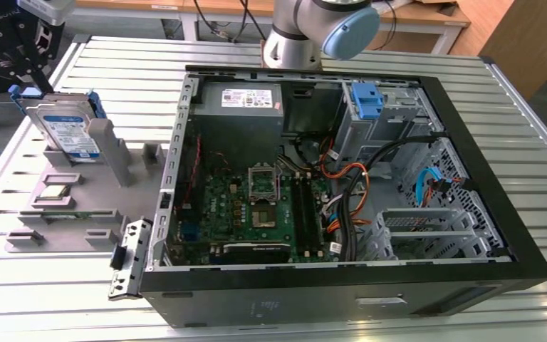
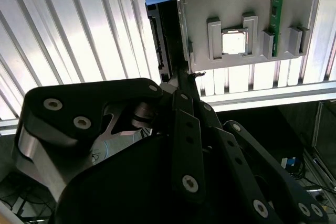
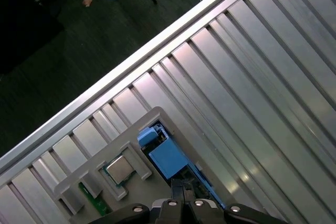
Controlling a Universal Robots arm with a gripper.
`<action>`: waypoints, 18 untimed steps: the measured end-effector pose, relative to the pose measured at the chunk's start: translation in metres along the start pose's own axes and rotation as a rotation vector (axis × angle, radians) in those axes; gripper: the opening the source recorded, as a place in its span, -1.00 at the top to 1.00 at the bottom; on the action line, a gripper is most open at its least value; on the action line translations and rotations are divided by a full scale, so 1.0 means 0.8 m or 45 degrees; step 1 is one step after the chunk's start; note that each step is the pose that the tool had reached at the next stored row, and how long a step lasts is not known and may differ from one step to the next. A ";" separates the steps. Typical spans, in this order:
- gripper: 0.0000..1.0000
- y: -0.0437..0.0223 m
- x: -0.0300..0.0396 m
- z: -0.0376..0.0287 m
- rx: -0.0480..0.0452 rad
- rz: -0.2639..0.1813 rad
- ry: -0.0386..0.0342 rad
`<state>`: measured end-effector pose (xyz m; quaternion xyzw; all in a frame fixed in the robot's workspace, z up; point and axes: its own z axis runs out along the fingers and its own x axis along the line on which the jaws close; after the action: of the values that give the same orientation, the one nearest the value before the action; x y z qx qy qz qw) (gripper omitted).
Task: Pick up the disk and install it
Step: 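Pick up the disk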
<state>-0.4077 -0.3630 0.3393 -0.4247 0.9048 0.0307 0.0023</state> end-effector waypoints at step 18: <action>0.80 -0.0001 0.0000 0.0008 -0.008 -0.264 0.0141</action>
<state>-0.4076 -0.3630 0.3387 -0.5161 0.8560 0.0308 -0.0009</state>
